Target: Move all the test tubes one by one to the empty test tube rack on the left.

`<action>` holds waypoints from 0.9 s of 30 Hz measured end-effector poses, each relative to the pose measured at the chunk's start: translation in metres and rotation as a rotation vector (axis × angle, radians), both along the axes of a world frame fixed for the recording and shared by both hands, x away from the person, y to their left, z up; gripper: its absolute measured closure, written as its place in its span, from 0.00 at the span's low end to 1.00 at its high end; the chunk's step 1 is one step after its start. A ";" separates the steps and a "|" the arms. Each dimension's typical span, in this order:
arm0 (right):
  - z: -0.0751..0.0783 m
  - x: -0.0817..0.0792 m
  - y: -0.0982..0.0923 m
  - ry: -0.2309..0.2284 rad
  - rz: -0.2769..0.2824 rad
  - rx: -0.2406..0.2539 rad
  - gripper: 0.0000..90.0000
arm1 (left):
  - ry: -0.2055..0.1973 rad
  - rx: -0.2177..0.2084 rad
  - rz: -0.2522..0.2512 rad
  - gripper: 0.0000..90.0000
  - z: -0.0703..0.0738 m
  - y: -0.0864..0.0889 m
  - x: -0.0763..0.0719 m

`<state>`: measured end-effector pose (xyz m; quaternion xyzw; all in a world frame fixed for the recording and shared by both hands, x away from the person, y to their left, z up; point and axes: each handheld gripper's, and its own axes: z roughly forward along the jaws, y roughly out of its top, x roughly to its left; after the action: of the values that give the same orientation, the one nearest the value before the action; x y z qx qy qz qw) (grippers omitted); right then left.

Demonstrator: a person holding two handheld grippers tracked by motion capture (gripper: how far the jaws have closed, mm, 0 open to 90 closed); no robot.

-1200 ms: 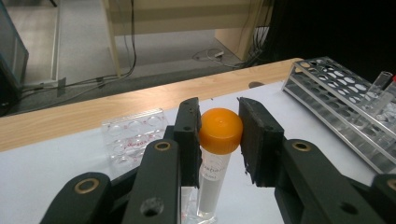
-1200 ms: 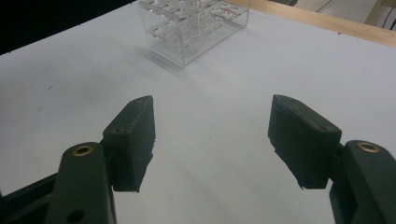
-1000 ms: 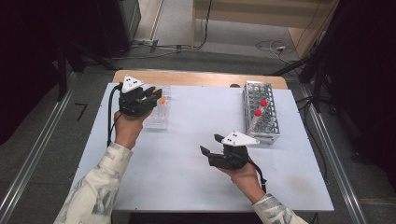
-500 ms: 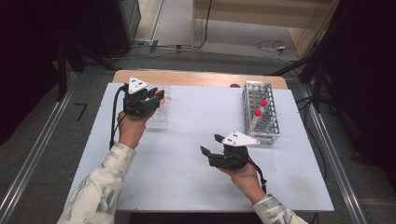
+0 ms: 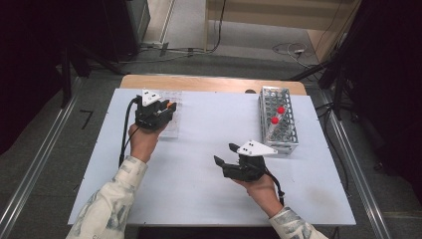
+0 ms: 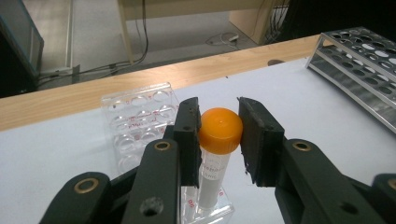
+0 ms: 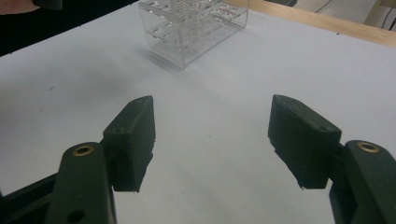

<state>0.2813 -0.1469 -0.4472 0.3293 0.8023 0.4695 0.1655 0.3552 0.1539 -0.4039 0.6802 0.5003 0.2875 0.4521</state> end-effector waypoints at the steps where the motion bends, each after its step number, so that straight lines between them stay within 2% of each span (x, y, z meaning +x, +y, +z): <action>1: 0.000 0.000 0.000 0.001 -0.001 0.000 0.34 | 0.003 0.005 0.002 0.77 -0.001 0.000 0.000; 10: -0.001 0.000 0.000 0.004 -0.001 -0.001 0.34 | 0.029 0.004 0.016 0.77 -0.013 0.000 0.000; 19: -0.001 0.000 0.000 0.007 -0.003 -0.001 0.34 | 0.031 -0.008 0.013 0.72 -0.012 0.001 -0.001; 23: -0.001 0.001 -0.001 0.007 -0.005 0.000 0.34 | 0.030 -0.024 0.009 0.66 -0.009 0.002 -0.005; 27: 0.000 0.001 -0.002 0.004 -0.009 0.000 0.34 | 0.010 -0.034 0.013 0.58 -0.006 0.002 -0.011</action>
<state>0.2827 -0.1490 -0.4474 0.3340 0.8010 0.4683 0.1659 0.3446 0.1557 -0.4096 0.6706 0.5119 0.2784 0.4590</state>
